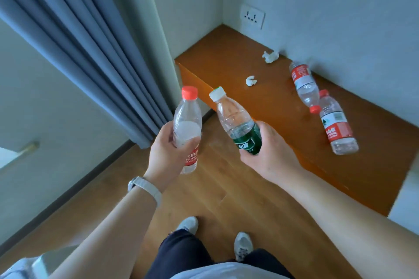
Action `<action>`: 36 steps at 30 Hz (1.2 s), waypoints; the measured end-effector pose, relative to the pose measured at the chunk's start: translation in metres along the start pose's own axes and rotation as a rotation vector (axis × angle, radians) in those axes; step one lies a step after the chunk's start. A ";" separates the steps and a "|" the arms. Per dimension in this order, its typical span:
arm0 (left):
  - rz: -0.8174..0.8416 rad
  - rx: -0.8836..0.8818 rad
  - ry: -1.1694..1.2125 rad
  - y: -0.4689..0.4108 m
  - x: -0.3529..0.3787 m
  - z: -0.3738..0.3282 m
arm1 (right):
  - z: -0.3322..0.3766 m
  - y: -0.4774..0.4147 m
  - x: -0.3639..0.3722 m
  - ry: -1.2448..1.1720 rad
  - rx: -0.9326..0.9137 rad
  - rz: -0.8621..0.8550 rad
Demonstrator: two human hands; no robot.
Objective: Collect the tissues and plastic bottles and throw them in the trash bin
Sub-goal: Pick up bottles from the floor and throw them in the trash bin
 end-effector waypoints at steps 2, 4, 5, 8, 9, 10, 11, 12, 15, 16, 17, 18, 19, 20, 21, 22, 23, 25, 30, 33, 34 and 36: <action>0.039 0.035 0.020 -0.006 -0.003 -0.016 | 0.011 0.007 -0.011 -0.005 0.018 -0.049; 0.082 0.071 0.031 -0.013 -0.006 -0.030 | 0.021 0.016 -0.021 -0.005 0.047 -0.103; 0.107 0.085 0.039 -0.015 -0.009 -0.037 | 0.026 0.021 -0.026 -0.005 0.072 -0.129; 0.194 0.136 0.052 -0.022 -0.015 -0.054 | 0.042 0.037 -0.036 -0.019 0.152 -0.208; 0.222 0.159 0.055 -0.024 -0.018 -0.059 | 0.047 0.043 -0.038 -0.025 0.182 -0.235; 0.253 0.182 0.057 -0.026 -0.020 -0.064 | 0.051 0.048 -0.041 -0.027 0.213 -0.259; 0.286 0.207 0.055 -0.029 -0.022 -0.069 | 0.055 0.053 -0.043 -0.024 0.244 -0.283; 0.321 0.230 0.052 -0.033 -0.021 -0.074 | 0.058 0.059 -0.046 -0.023 0.272 -0.310; 0.428 0.291 0.032 -0.041 -0.014 -0.081 | 0.065 0.081 -0.049 -0.039 0.371 -0.396; 0.470 0.308 0.029 -0.041 -0.010 -0.082 | 0.066 0.091 -0.049 -0.046 0.406 -0.425; 0.515 0.321 0.030 -0.039 -0.004 -0.083 | 0.067 0.101 -0.048 -0.049 0.441 -0.449; 0.562 0.330 0.034 -0.036 0.002 -0.085 | 0.069 0.111 -0.047 -0.048 0.479 -0.471; 0.611 0.337 0.037 -0.032 0.009 -0.086 | 0.070 0.122 -0.047 -0.047 0.517 -0.492; 0.657 0.343 0.040 -0.026 0.016 -0.088 | 0.070 0.132 -0.048 -0.048 0.553 -0.515; 0.701 0.350 0.039 -0.020 0.023 -0.090 | 0.069 0.143 -0.049 -0.053 0.588 -0.537; 0.742 0.356 0.035 -0.013 0.030 -0.092 | 0.069 0.153 -0.051 -0.062 0.621 -0.558; 0.782 0.362 0.031 -0.006 0.038 -0.095 | 0.067 0.164 -0.053 -0.077 0.655 -0.579; 0.855 0.370 0.032 0.010 0.056 -0.100 | 0.062 0.186 -0.060 -0.120 0.715 -0.626; 0.992 0.421 0.027 0.070 0.103 -0.123 | 0.037 0.248 -0.081 -0.175 0.840 -0.745; 1.047 0.453 0.019 0.118 0.132 -0.136 | 0.016 0.289 -0.099 -0.204 0.903 -0.805; 1.061 0.463 0.012 0.131 0.139 -0.140 | 0.011 0.299 -0.104 -0.216 0.916 -0.823; 1.112 0.509 -0.035 0.170 0.166 -0.148 | -0.004 0.335 -0.117 -0.248 0.943 -0.889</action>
Point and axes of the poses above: each hand's wrist, its own y-axis away from the middle knuckle, its own x-axis out of the palm, z = x × y, the point moved 2 cm from there along -y, towards the middle knuckle, and after that the axes turned 4 degrees about y, right-handed, at the moved point
